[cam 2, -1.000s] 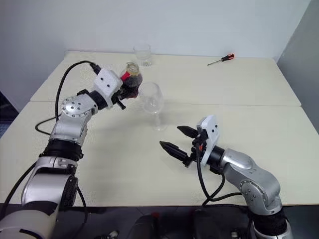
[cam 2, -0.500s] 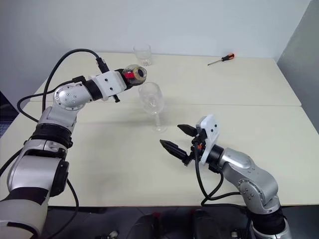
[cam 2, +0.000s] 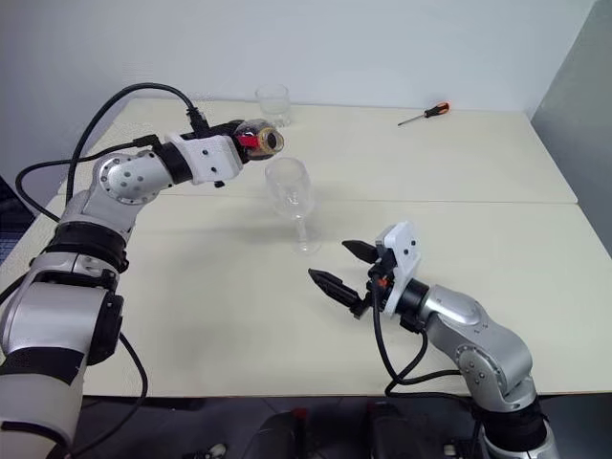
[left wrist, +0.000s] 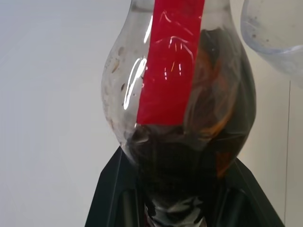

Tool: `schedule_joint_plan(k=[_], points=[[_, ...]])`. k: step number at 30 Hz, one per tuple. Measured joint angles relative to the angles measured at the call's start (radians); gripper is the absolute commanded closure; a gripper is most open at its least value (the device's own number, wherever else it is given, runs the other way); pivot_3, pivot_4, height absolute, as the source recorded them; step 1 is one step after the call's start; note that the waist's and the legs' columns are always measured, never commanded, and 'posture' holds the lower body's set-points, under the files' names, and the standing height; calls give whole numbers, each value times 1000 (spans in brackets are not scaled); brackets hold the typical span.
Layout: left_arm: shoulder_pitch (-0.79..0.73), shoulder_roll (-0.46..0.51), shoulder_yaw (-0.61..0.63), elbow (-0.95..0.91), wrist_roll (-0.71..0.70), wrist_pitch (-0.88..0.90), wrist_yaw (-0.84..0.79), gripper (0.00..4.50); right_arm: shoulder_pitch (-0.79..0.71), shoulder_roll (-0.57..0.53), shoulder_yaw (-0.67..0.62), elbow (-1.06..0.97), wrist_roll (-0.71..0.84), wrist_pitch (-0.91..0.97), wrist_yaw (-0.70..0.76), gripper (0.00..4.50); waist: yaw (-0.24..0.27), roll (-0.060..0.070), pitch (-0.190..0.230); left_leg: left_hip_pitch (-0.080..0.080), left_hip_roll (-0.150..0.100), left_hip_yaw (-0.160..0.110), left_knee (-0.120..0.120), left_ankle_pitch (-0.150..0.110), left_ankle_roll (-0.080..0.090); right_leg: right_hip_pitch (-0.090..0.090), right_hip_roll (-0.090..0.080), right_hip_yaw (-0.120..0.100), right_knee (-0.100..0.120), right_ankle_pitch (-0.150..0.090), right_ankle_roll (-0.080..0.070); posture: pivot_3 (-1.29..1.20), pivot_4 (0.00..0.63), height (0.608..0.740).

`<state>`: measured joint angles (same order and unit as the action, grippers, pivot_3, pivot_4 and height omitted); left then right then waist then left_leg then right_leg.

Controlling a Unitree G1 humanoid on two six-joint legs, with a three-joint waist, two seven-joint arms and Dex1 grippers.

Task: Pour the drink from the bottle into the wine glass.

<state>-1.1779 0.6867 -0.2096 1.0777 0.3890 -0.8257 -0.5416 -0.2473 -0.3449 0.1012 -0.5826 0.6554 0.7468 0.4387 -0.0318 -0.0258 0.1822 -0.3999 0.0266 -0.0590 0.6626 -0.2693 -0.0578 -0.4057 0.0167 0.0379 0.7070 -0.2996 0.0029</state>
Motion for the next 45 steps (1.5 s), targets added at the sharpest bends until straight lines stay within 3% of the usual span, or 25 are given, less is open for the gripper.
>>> schedule_joint_plan(k=[45], points=[[-140,105,-153,110,256,-127,229,3366,5,10,18,18,-25,-31,5,0,0,0,0,0,0,1,1,0,0,-1,0,0,3,0,0,0,150,740]])
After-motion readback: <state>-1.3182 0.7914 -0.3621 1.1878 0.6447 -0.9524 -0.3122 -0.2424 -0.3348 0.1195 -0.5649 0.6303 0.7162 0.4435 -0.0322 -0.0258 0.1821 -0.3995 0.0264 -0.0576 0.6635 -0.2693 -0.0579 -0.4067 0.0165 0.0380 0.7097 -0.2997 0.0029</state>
